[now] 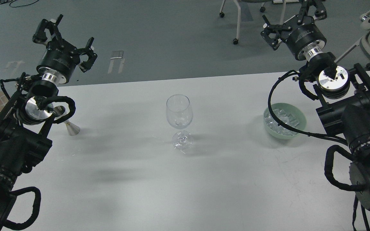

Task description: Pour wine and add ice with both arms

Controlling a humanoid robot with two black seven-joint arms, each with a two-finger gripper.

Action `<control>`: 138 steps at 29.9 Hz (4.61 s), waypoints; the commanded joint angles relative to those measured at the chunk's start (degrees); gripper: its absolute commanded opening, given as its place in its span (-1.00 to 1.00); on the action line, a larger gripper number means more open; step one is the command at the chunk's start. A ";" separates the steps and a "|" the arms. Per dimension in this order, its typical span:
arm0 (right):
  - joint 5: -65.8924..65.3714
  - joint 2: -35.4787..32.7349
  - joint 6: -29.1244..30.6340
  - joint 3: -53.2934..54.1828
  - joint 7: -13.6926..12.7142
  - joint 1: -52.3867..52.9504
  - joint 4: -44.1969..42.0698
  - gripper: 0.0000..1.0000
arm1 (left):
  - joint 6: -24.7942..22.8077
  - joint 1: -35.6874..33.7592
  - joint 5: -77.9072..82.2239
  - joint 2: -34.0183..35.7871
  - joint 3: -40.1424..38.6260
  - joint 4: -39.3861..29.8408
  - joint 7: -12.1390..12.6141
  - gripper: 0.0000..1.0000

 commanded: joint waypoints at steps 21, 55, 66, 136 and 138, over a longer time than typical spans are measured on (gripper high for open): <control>0.53 -1.51 0.46 0.44 -0.27 -0.14 -0.01 1.00 | -0.16 -0.62 -1.40 -3.10 -0.44 -0.55 -4.56 0.96; 0.79 -2.56 1.08 1.67 -0.88 -6.82 5.79 1.00 | -0.25 7.29 -1.31 -1.35 -1.15 -14.53 -5.26 0.96; 0.79 -4.57 1.08 1.75 -0.53 -12.88 11.24 1.00 | -0.25 19.39 -1.13 10.50 -0.18 -30.13 -2.02 0.95; 0.88 -5.64 1.08 2.37 -0.18 -22.20 14.85 1.00 | 0.46 59.23 -24.16 -11.89 -21.01 -43.00 15.47 0.94; 0.88 -5.64 1.08 2.37 -0.18 -22.20 14.85 1.00 | 0.98 58.00 -24.51 -12.24 -20.92 -42.39 16.27 0.95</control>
